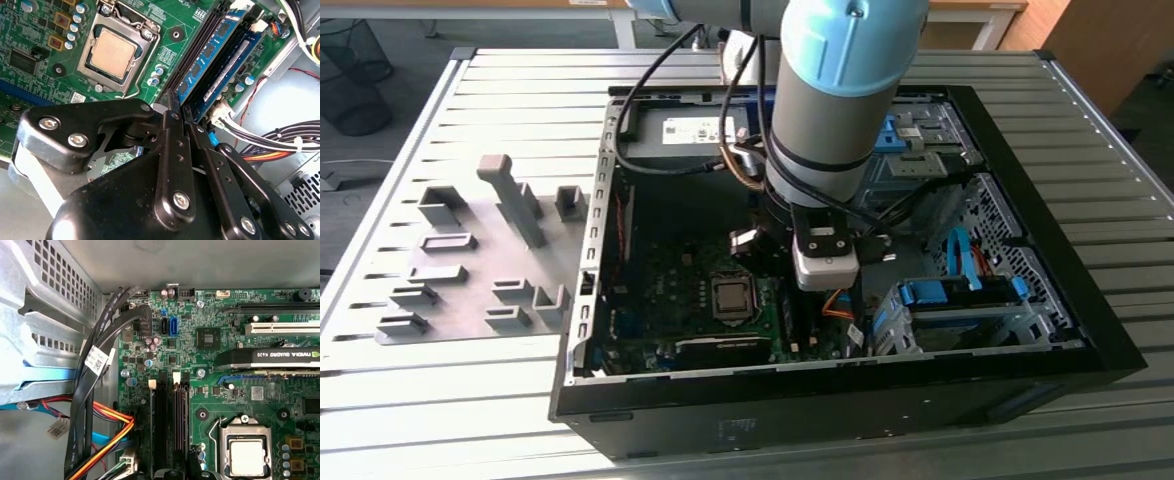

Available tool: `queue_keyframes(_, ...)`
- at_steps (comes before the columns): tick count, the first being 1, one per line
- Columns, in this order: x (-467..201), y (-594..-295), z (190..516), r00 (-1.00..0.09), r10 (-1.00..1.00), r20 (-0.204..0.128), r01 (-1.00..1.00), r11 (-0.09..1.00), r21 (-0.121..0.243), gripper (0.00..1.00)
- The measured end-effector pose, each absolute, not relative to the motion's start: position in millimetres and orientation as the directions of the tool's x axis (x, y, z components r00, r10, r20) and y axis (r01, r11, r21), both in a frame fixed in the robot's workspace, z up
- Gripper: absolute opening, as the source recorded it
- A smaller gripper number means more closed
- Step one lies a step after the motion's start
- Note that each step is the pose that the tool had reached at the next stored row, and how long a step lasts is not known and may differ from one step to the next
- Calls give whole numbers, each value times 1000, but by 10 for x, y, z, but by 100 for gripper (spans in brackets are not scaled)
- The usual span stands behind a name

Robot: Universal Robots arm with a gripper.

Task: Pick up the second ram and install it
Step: 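Insert the second ram into the second slot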

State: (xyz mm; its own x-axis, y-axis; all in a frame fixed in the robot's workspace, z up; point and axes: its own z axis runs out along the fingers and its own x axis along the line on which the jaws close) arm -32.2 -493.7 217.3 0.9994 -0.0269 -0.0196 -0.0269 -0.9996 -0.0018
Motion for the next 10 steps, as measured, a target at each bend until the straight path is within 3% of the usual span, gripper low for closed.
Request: queue_keyframes(10, -298, -4957, 2170, 999, -28, -20, -28, -1000, -2, 14)
